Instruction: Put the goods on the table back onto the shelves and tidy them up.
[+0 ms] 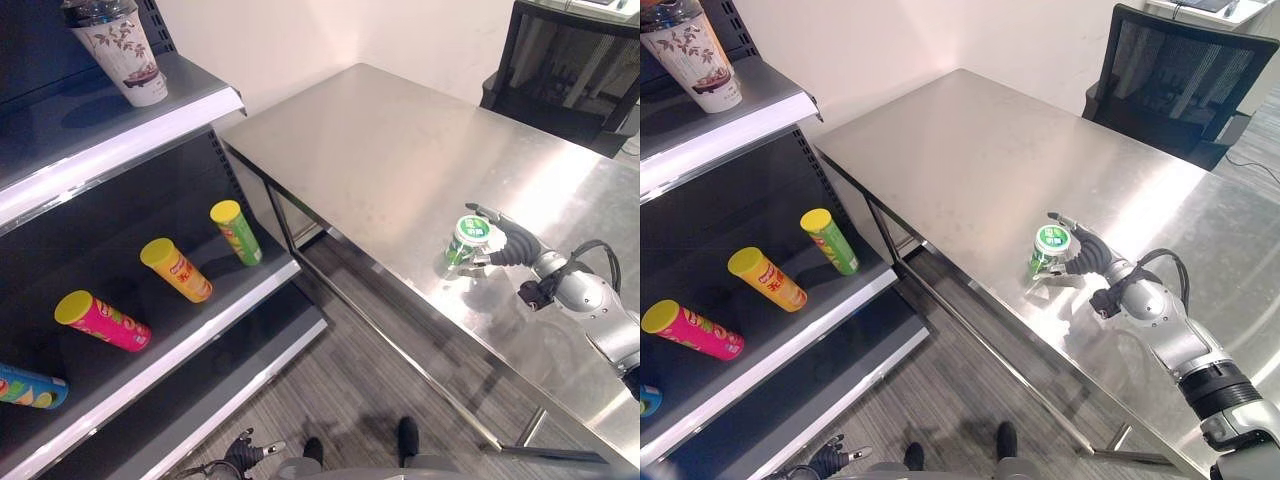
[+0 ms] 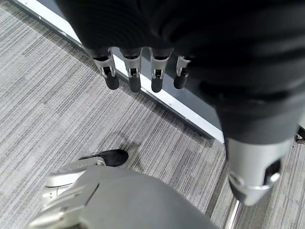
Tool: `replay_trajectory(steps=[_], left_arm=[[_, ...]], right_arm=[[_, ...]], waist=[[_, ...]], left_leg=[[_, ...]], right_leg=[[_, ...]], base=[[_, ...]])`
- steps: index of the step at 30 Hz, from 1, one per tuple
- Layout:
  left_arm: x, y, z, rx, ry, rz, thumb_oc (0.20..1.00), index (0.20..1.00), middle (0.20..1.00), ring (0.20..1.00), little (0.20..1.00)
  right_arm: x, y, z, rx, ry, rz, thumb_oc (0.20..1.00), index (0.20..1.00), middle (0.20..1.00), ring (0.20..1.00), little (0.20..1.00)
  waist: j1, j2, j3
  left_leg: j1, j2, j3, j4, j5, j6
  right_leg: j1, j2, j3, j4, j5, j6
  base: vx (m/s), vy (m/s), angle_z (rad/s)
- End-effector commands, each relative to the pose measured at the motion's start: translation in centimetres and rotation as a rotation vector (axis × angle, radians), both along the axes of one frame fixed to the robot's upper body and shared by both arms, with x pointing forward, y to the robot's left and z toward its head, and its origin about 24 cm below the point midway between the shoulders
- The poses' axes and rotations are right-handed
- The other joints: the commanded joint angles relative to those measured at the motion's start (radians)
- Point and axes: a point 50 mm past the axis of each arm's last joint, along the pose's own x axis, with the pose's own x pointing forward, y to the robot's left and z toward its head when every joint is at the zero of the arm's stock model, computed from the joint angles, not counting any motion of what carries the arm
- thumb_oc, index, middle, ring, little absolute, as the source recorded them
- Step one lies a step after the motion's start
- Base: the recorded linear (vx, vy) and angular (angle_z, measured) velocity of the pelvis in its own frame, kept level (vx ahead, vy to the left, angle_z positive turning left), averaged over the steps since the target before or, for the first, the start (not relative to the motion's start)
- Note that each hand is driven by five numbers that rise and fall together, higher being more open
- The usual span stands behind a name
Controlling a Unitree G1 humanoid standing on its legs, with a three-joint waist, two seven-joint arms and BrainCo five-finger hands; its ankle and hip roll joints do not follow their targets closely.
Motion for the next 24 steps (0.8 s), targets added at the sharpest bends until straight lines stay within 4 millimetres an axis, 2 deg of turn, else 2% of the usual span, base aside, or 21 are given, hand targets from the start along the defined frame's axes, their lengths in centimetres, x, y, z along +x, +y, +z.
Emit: replay_trajectory(steps=[1,12,24], left_arm=[[1.13,1.28,0.41,0.049,-0.018,-0.03,1.0,1.0,1.0,1.0,1.0],[1.14,1.36,0.41,0.054,-0.019,-0.017,1.0,1.0,1.0,1.0,1.0],[0.97,1.6,0.4,0.064,-0.013,0.0,1.0,1.0,1.0,1.0,1.0]], right_arm=[[1.12,1.35,1.28,0.024,-0.06,0.039,1.0,1.0,1.0,1.0,1.0],[1.57,1.54,0.85,0.033,-0.073,0.007,1.0,1.0,1.0,1.0,1.0],[1.7,1.17,1.5,0.018,-0.143,-0.043,1.0,1.0,1.0,1.0,1.0]], waist=[[0.039,-0.018,-0.031],[0.051,-0.019,-0.029],[0.056,-0.02,-0.031]], left_leg=[[0.006,0.033,0.093,0.022,-0.013,-0.068],[0.007,0.032,0.088,0.021,-0.014,-0.066],[0.009,0.026,0.089,0.021,-0.018,-0.061]], right_leg=[[0.014,-0.04,0.019,0.156,-0.191,0.08],[0.019,-0.043,0.017,0.154,-0.19,0.08],[0.023,-0.045,0.016,0.147,-0.187,0.08]], base=[[0.0,0.0,0.0],[0.0,0.0,0.0],[0.0,0.0,0.0]])
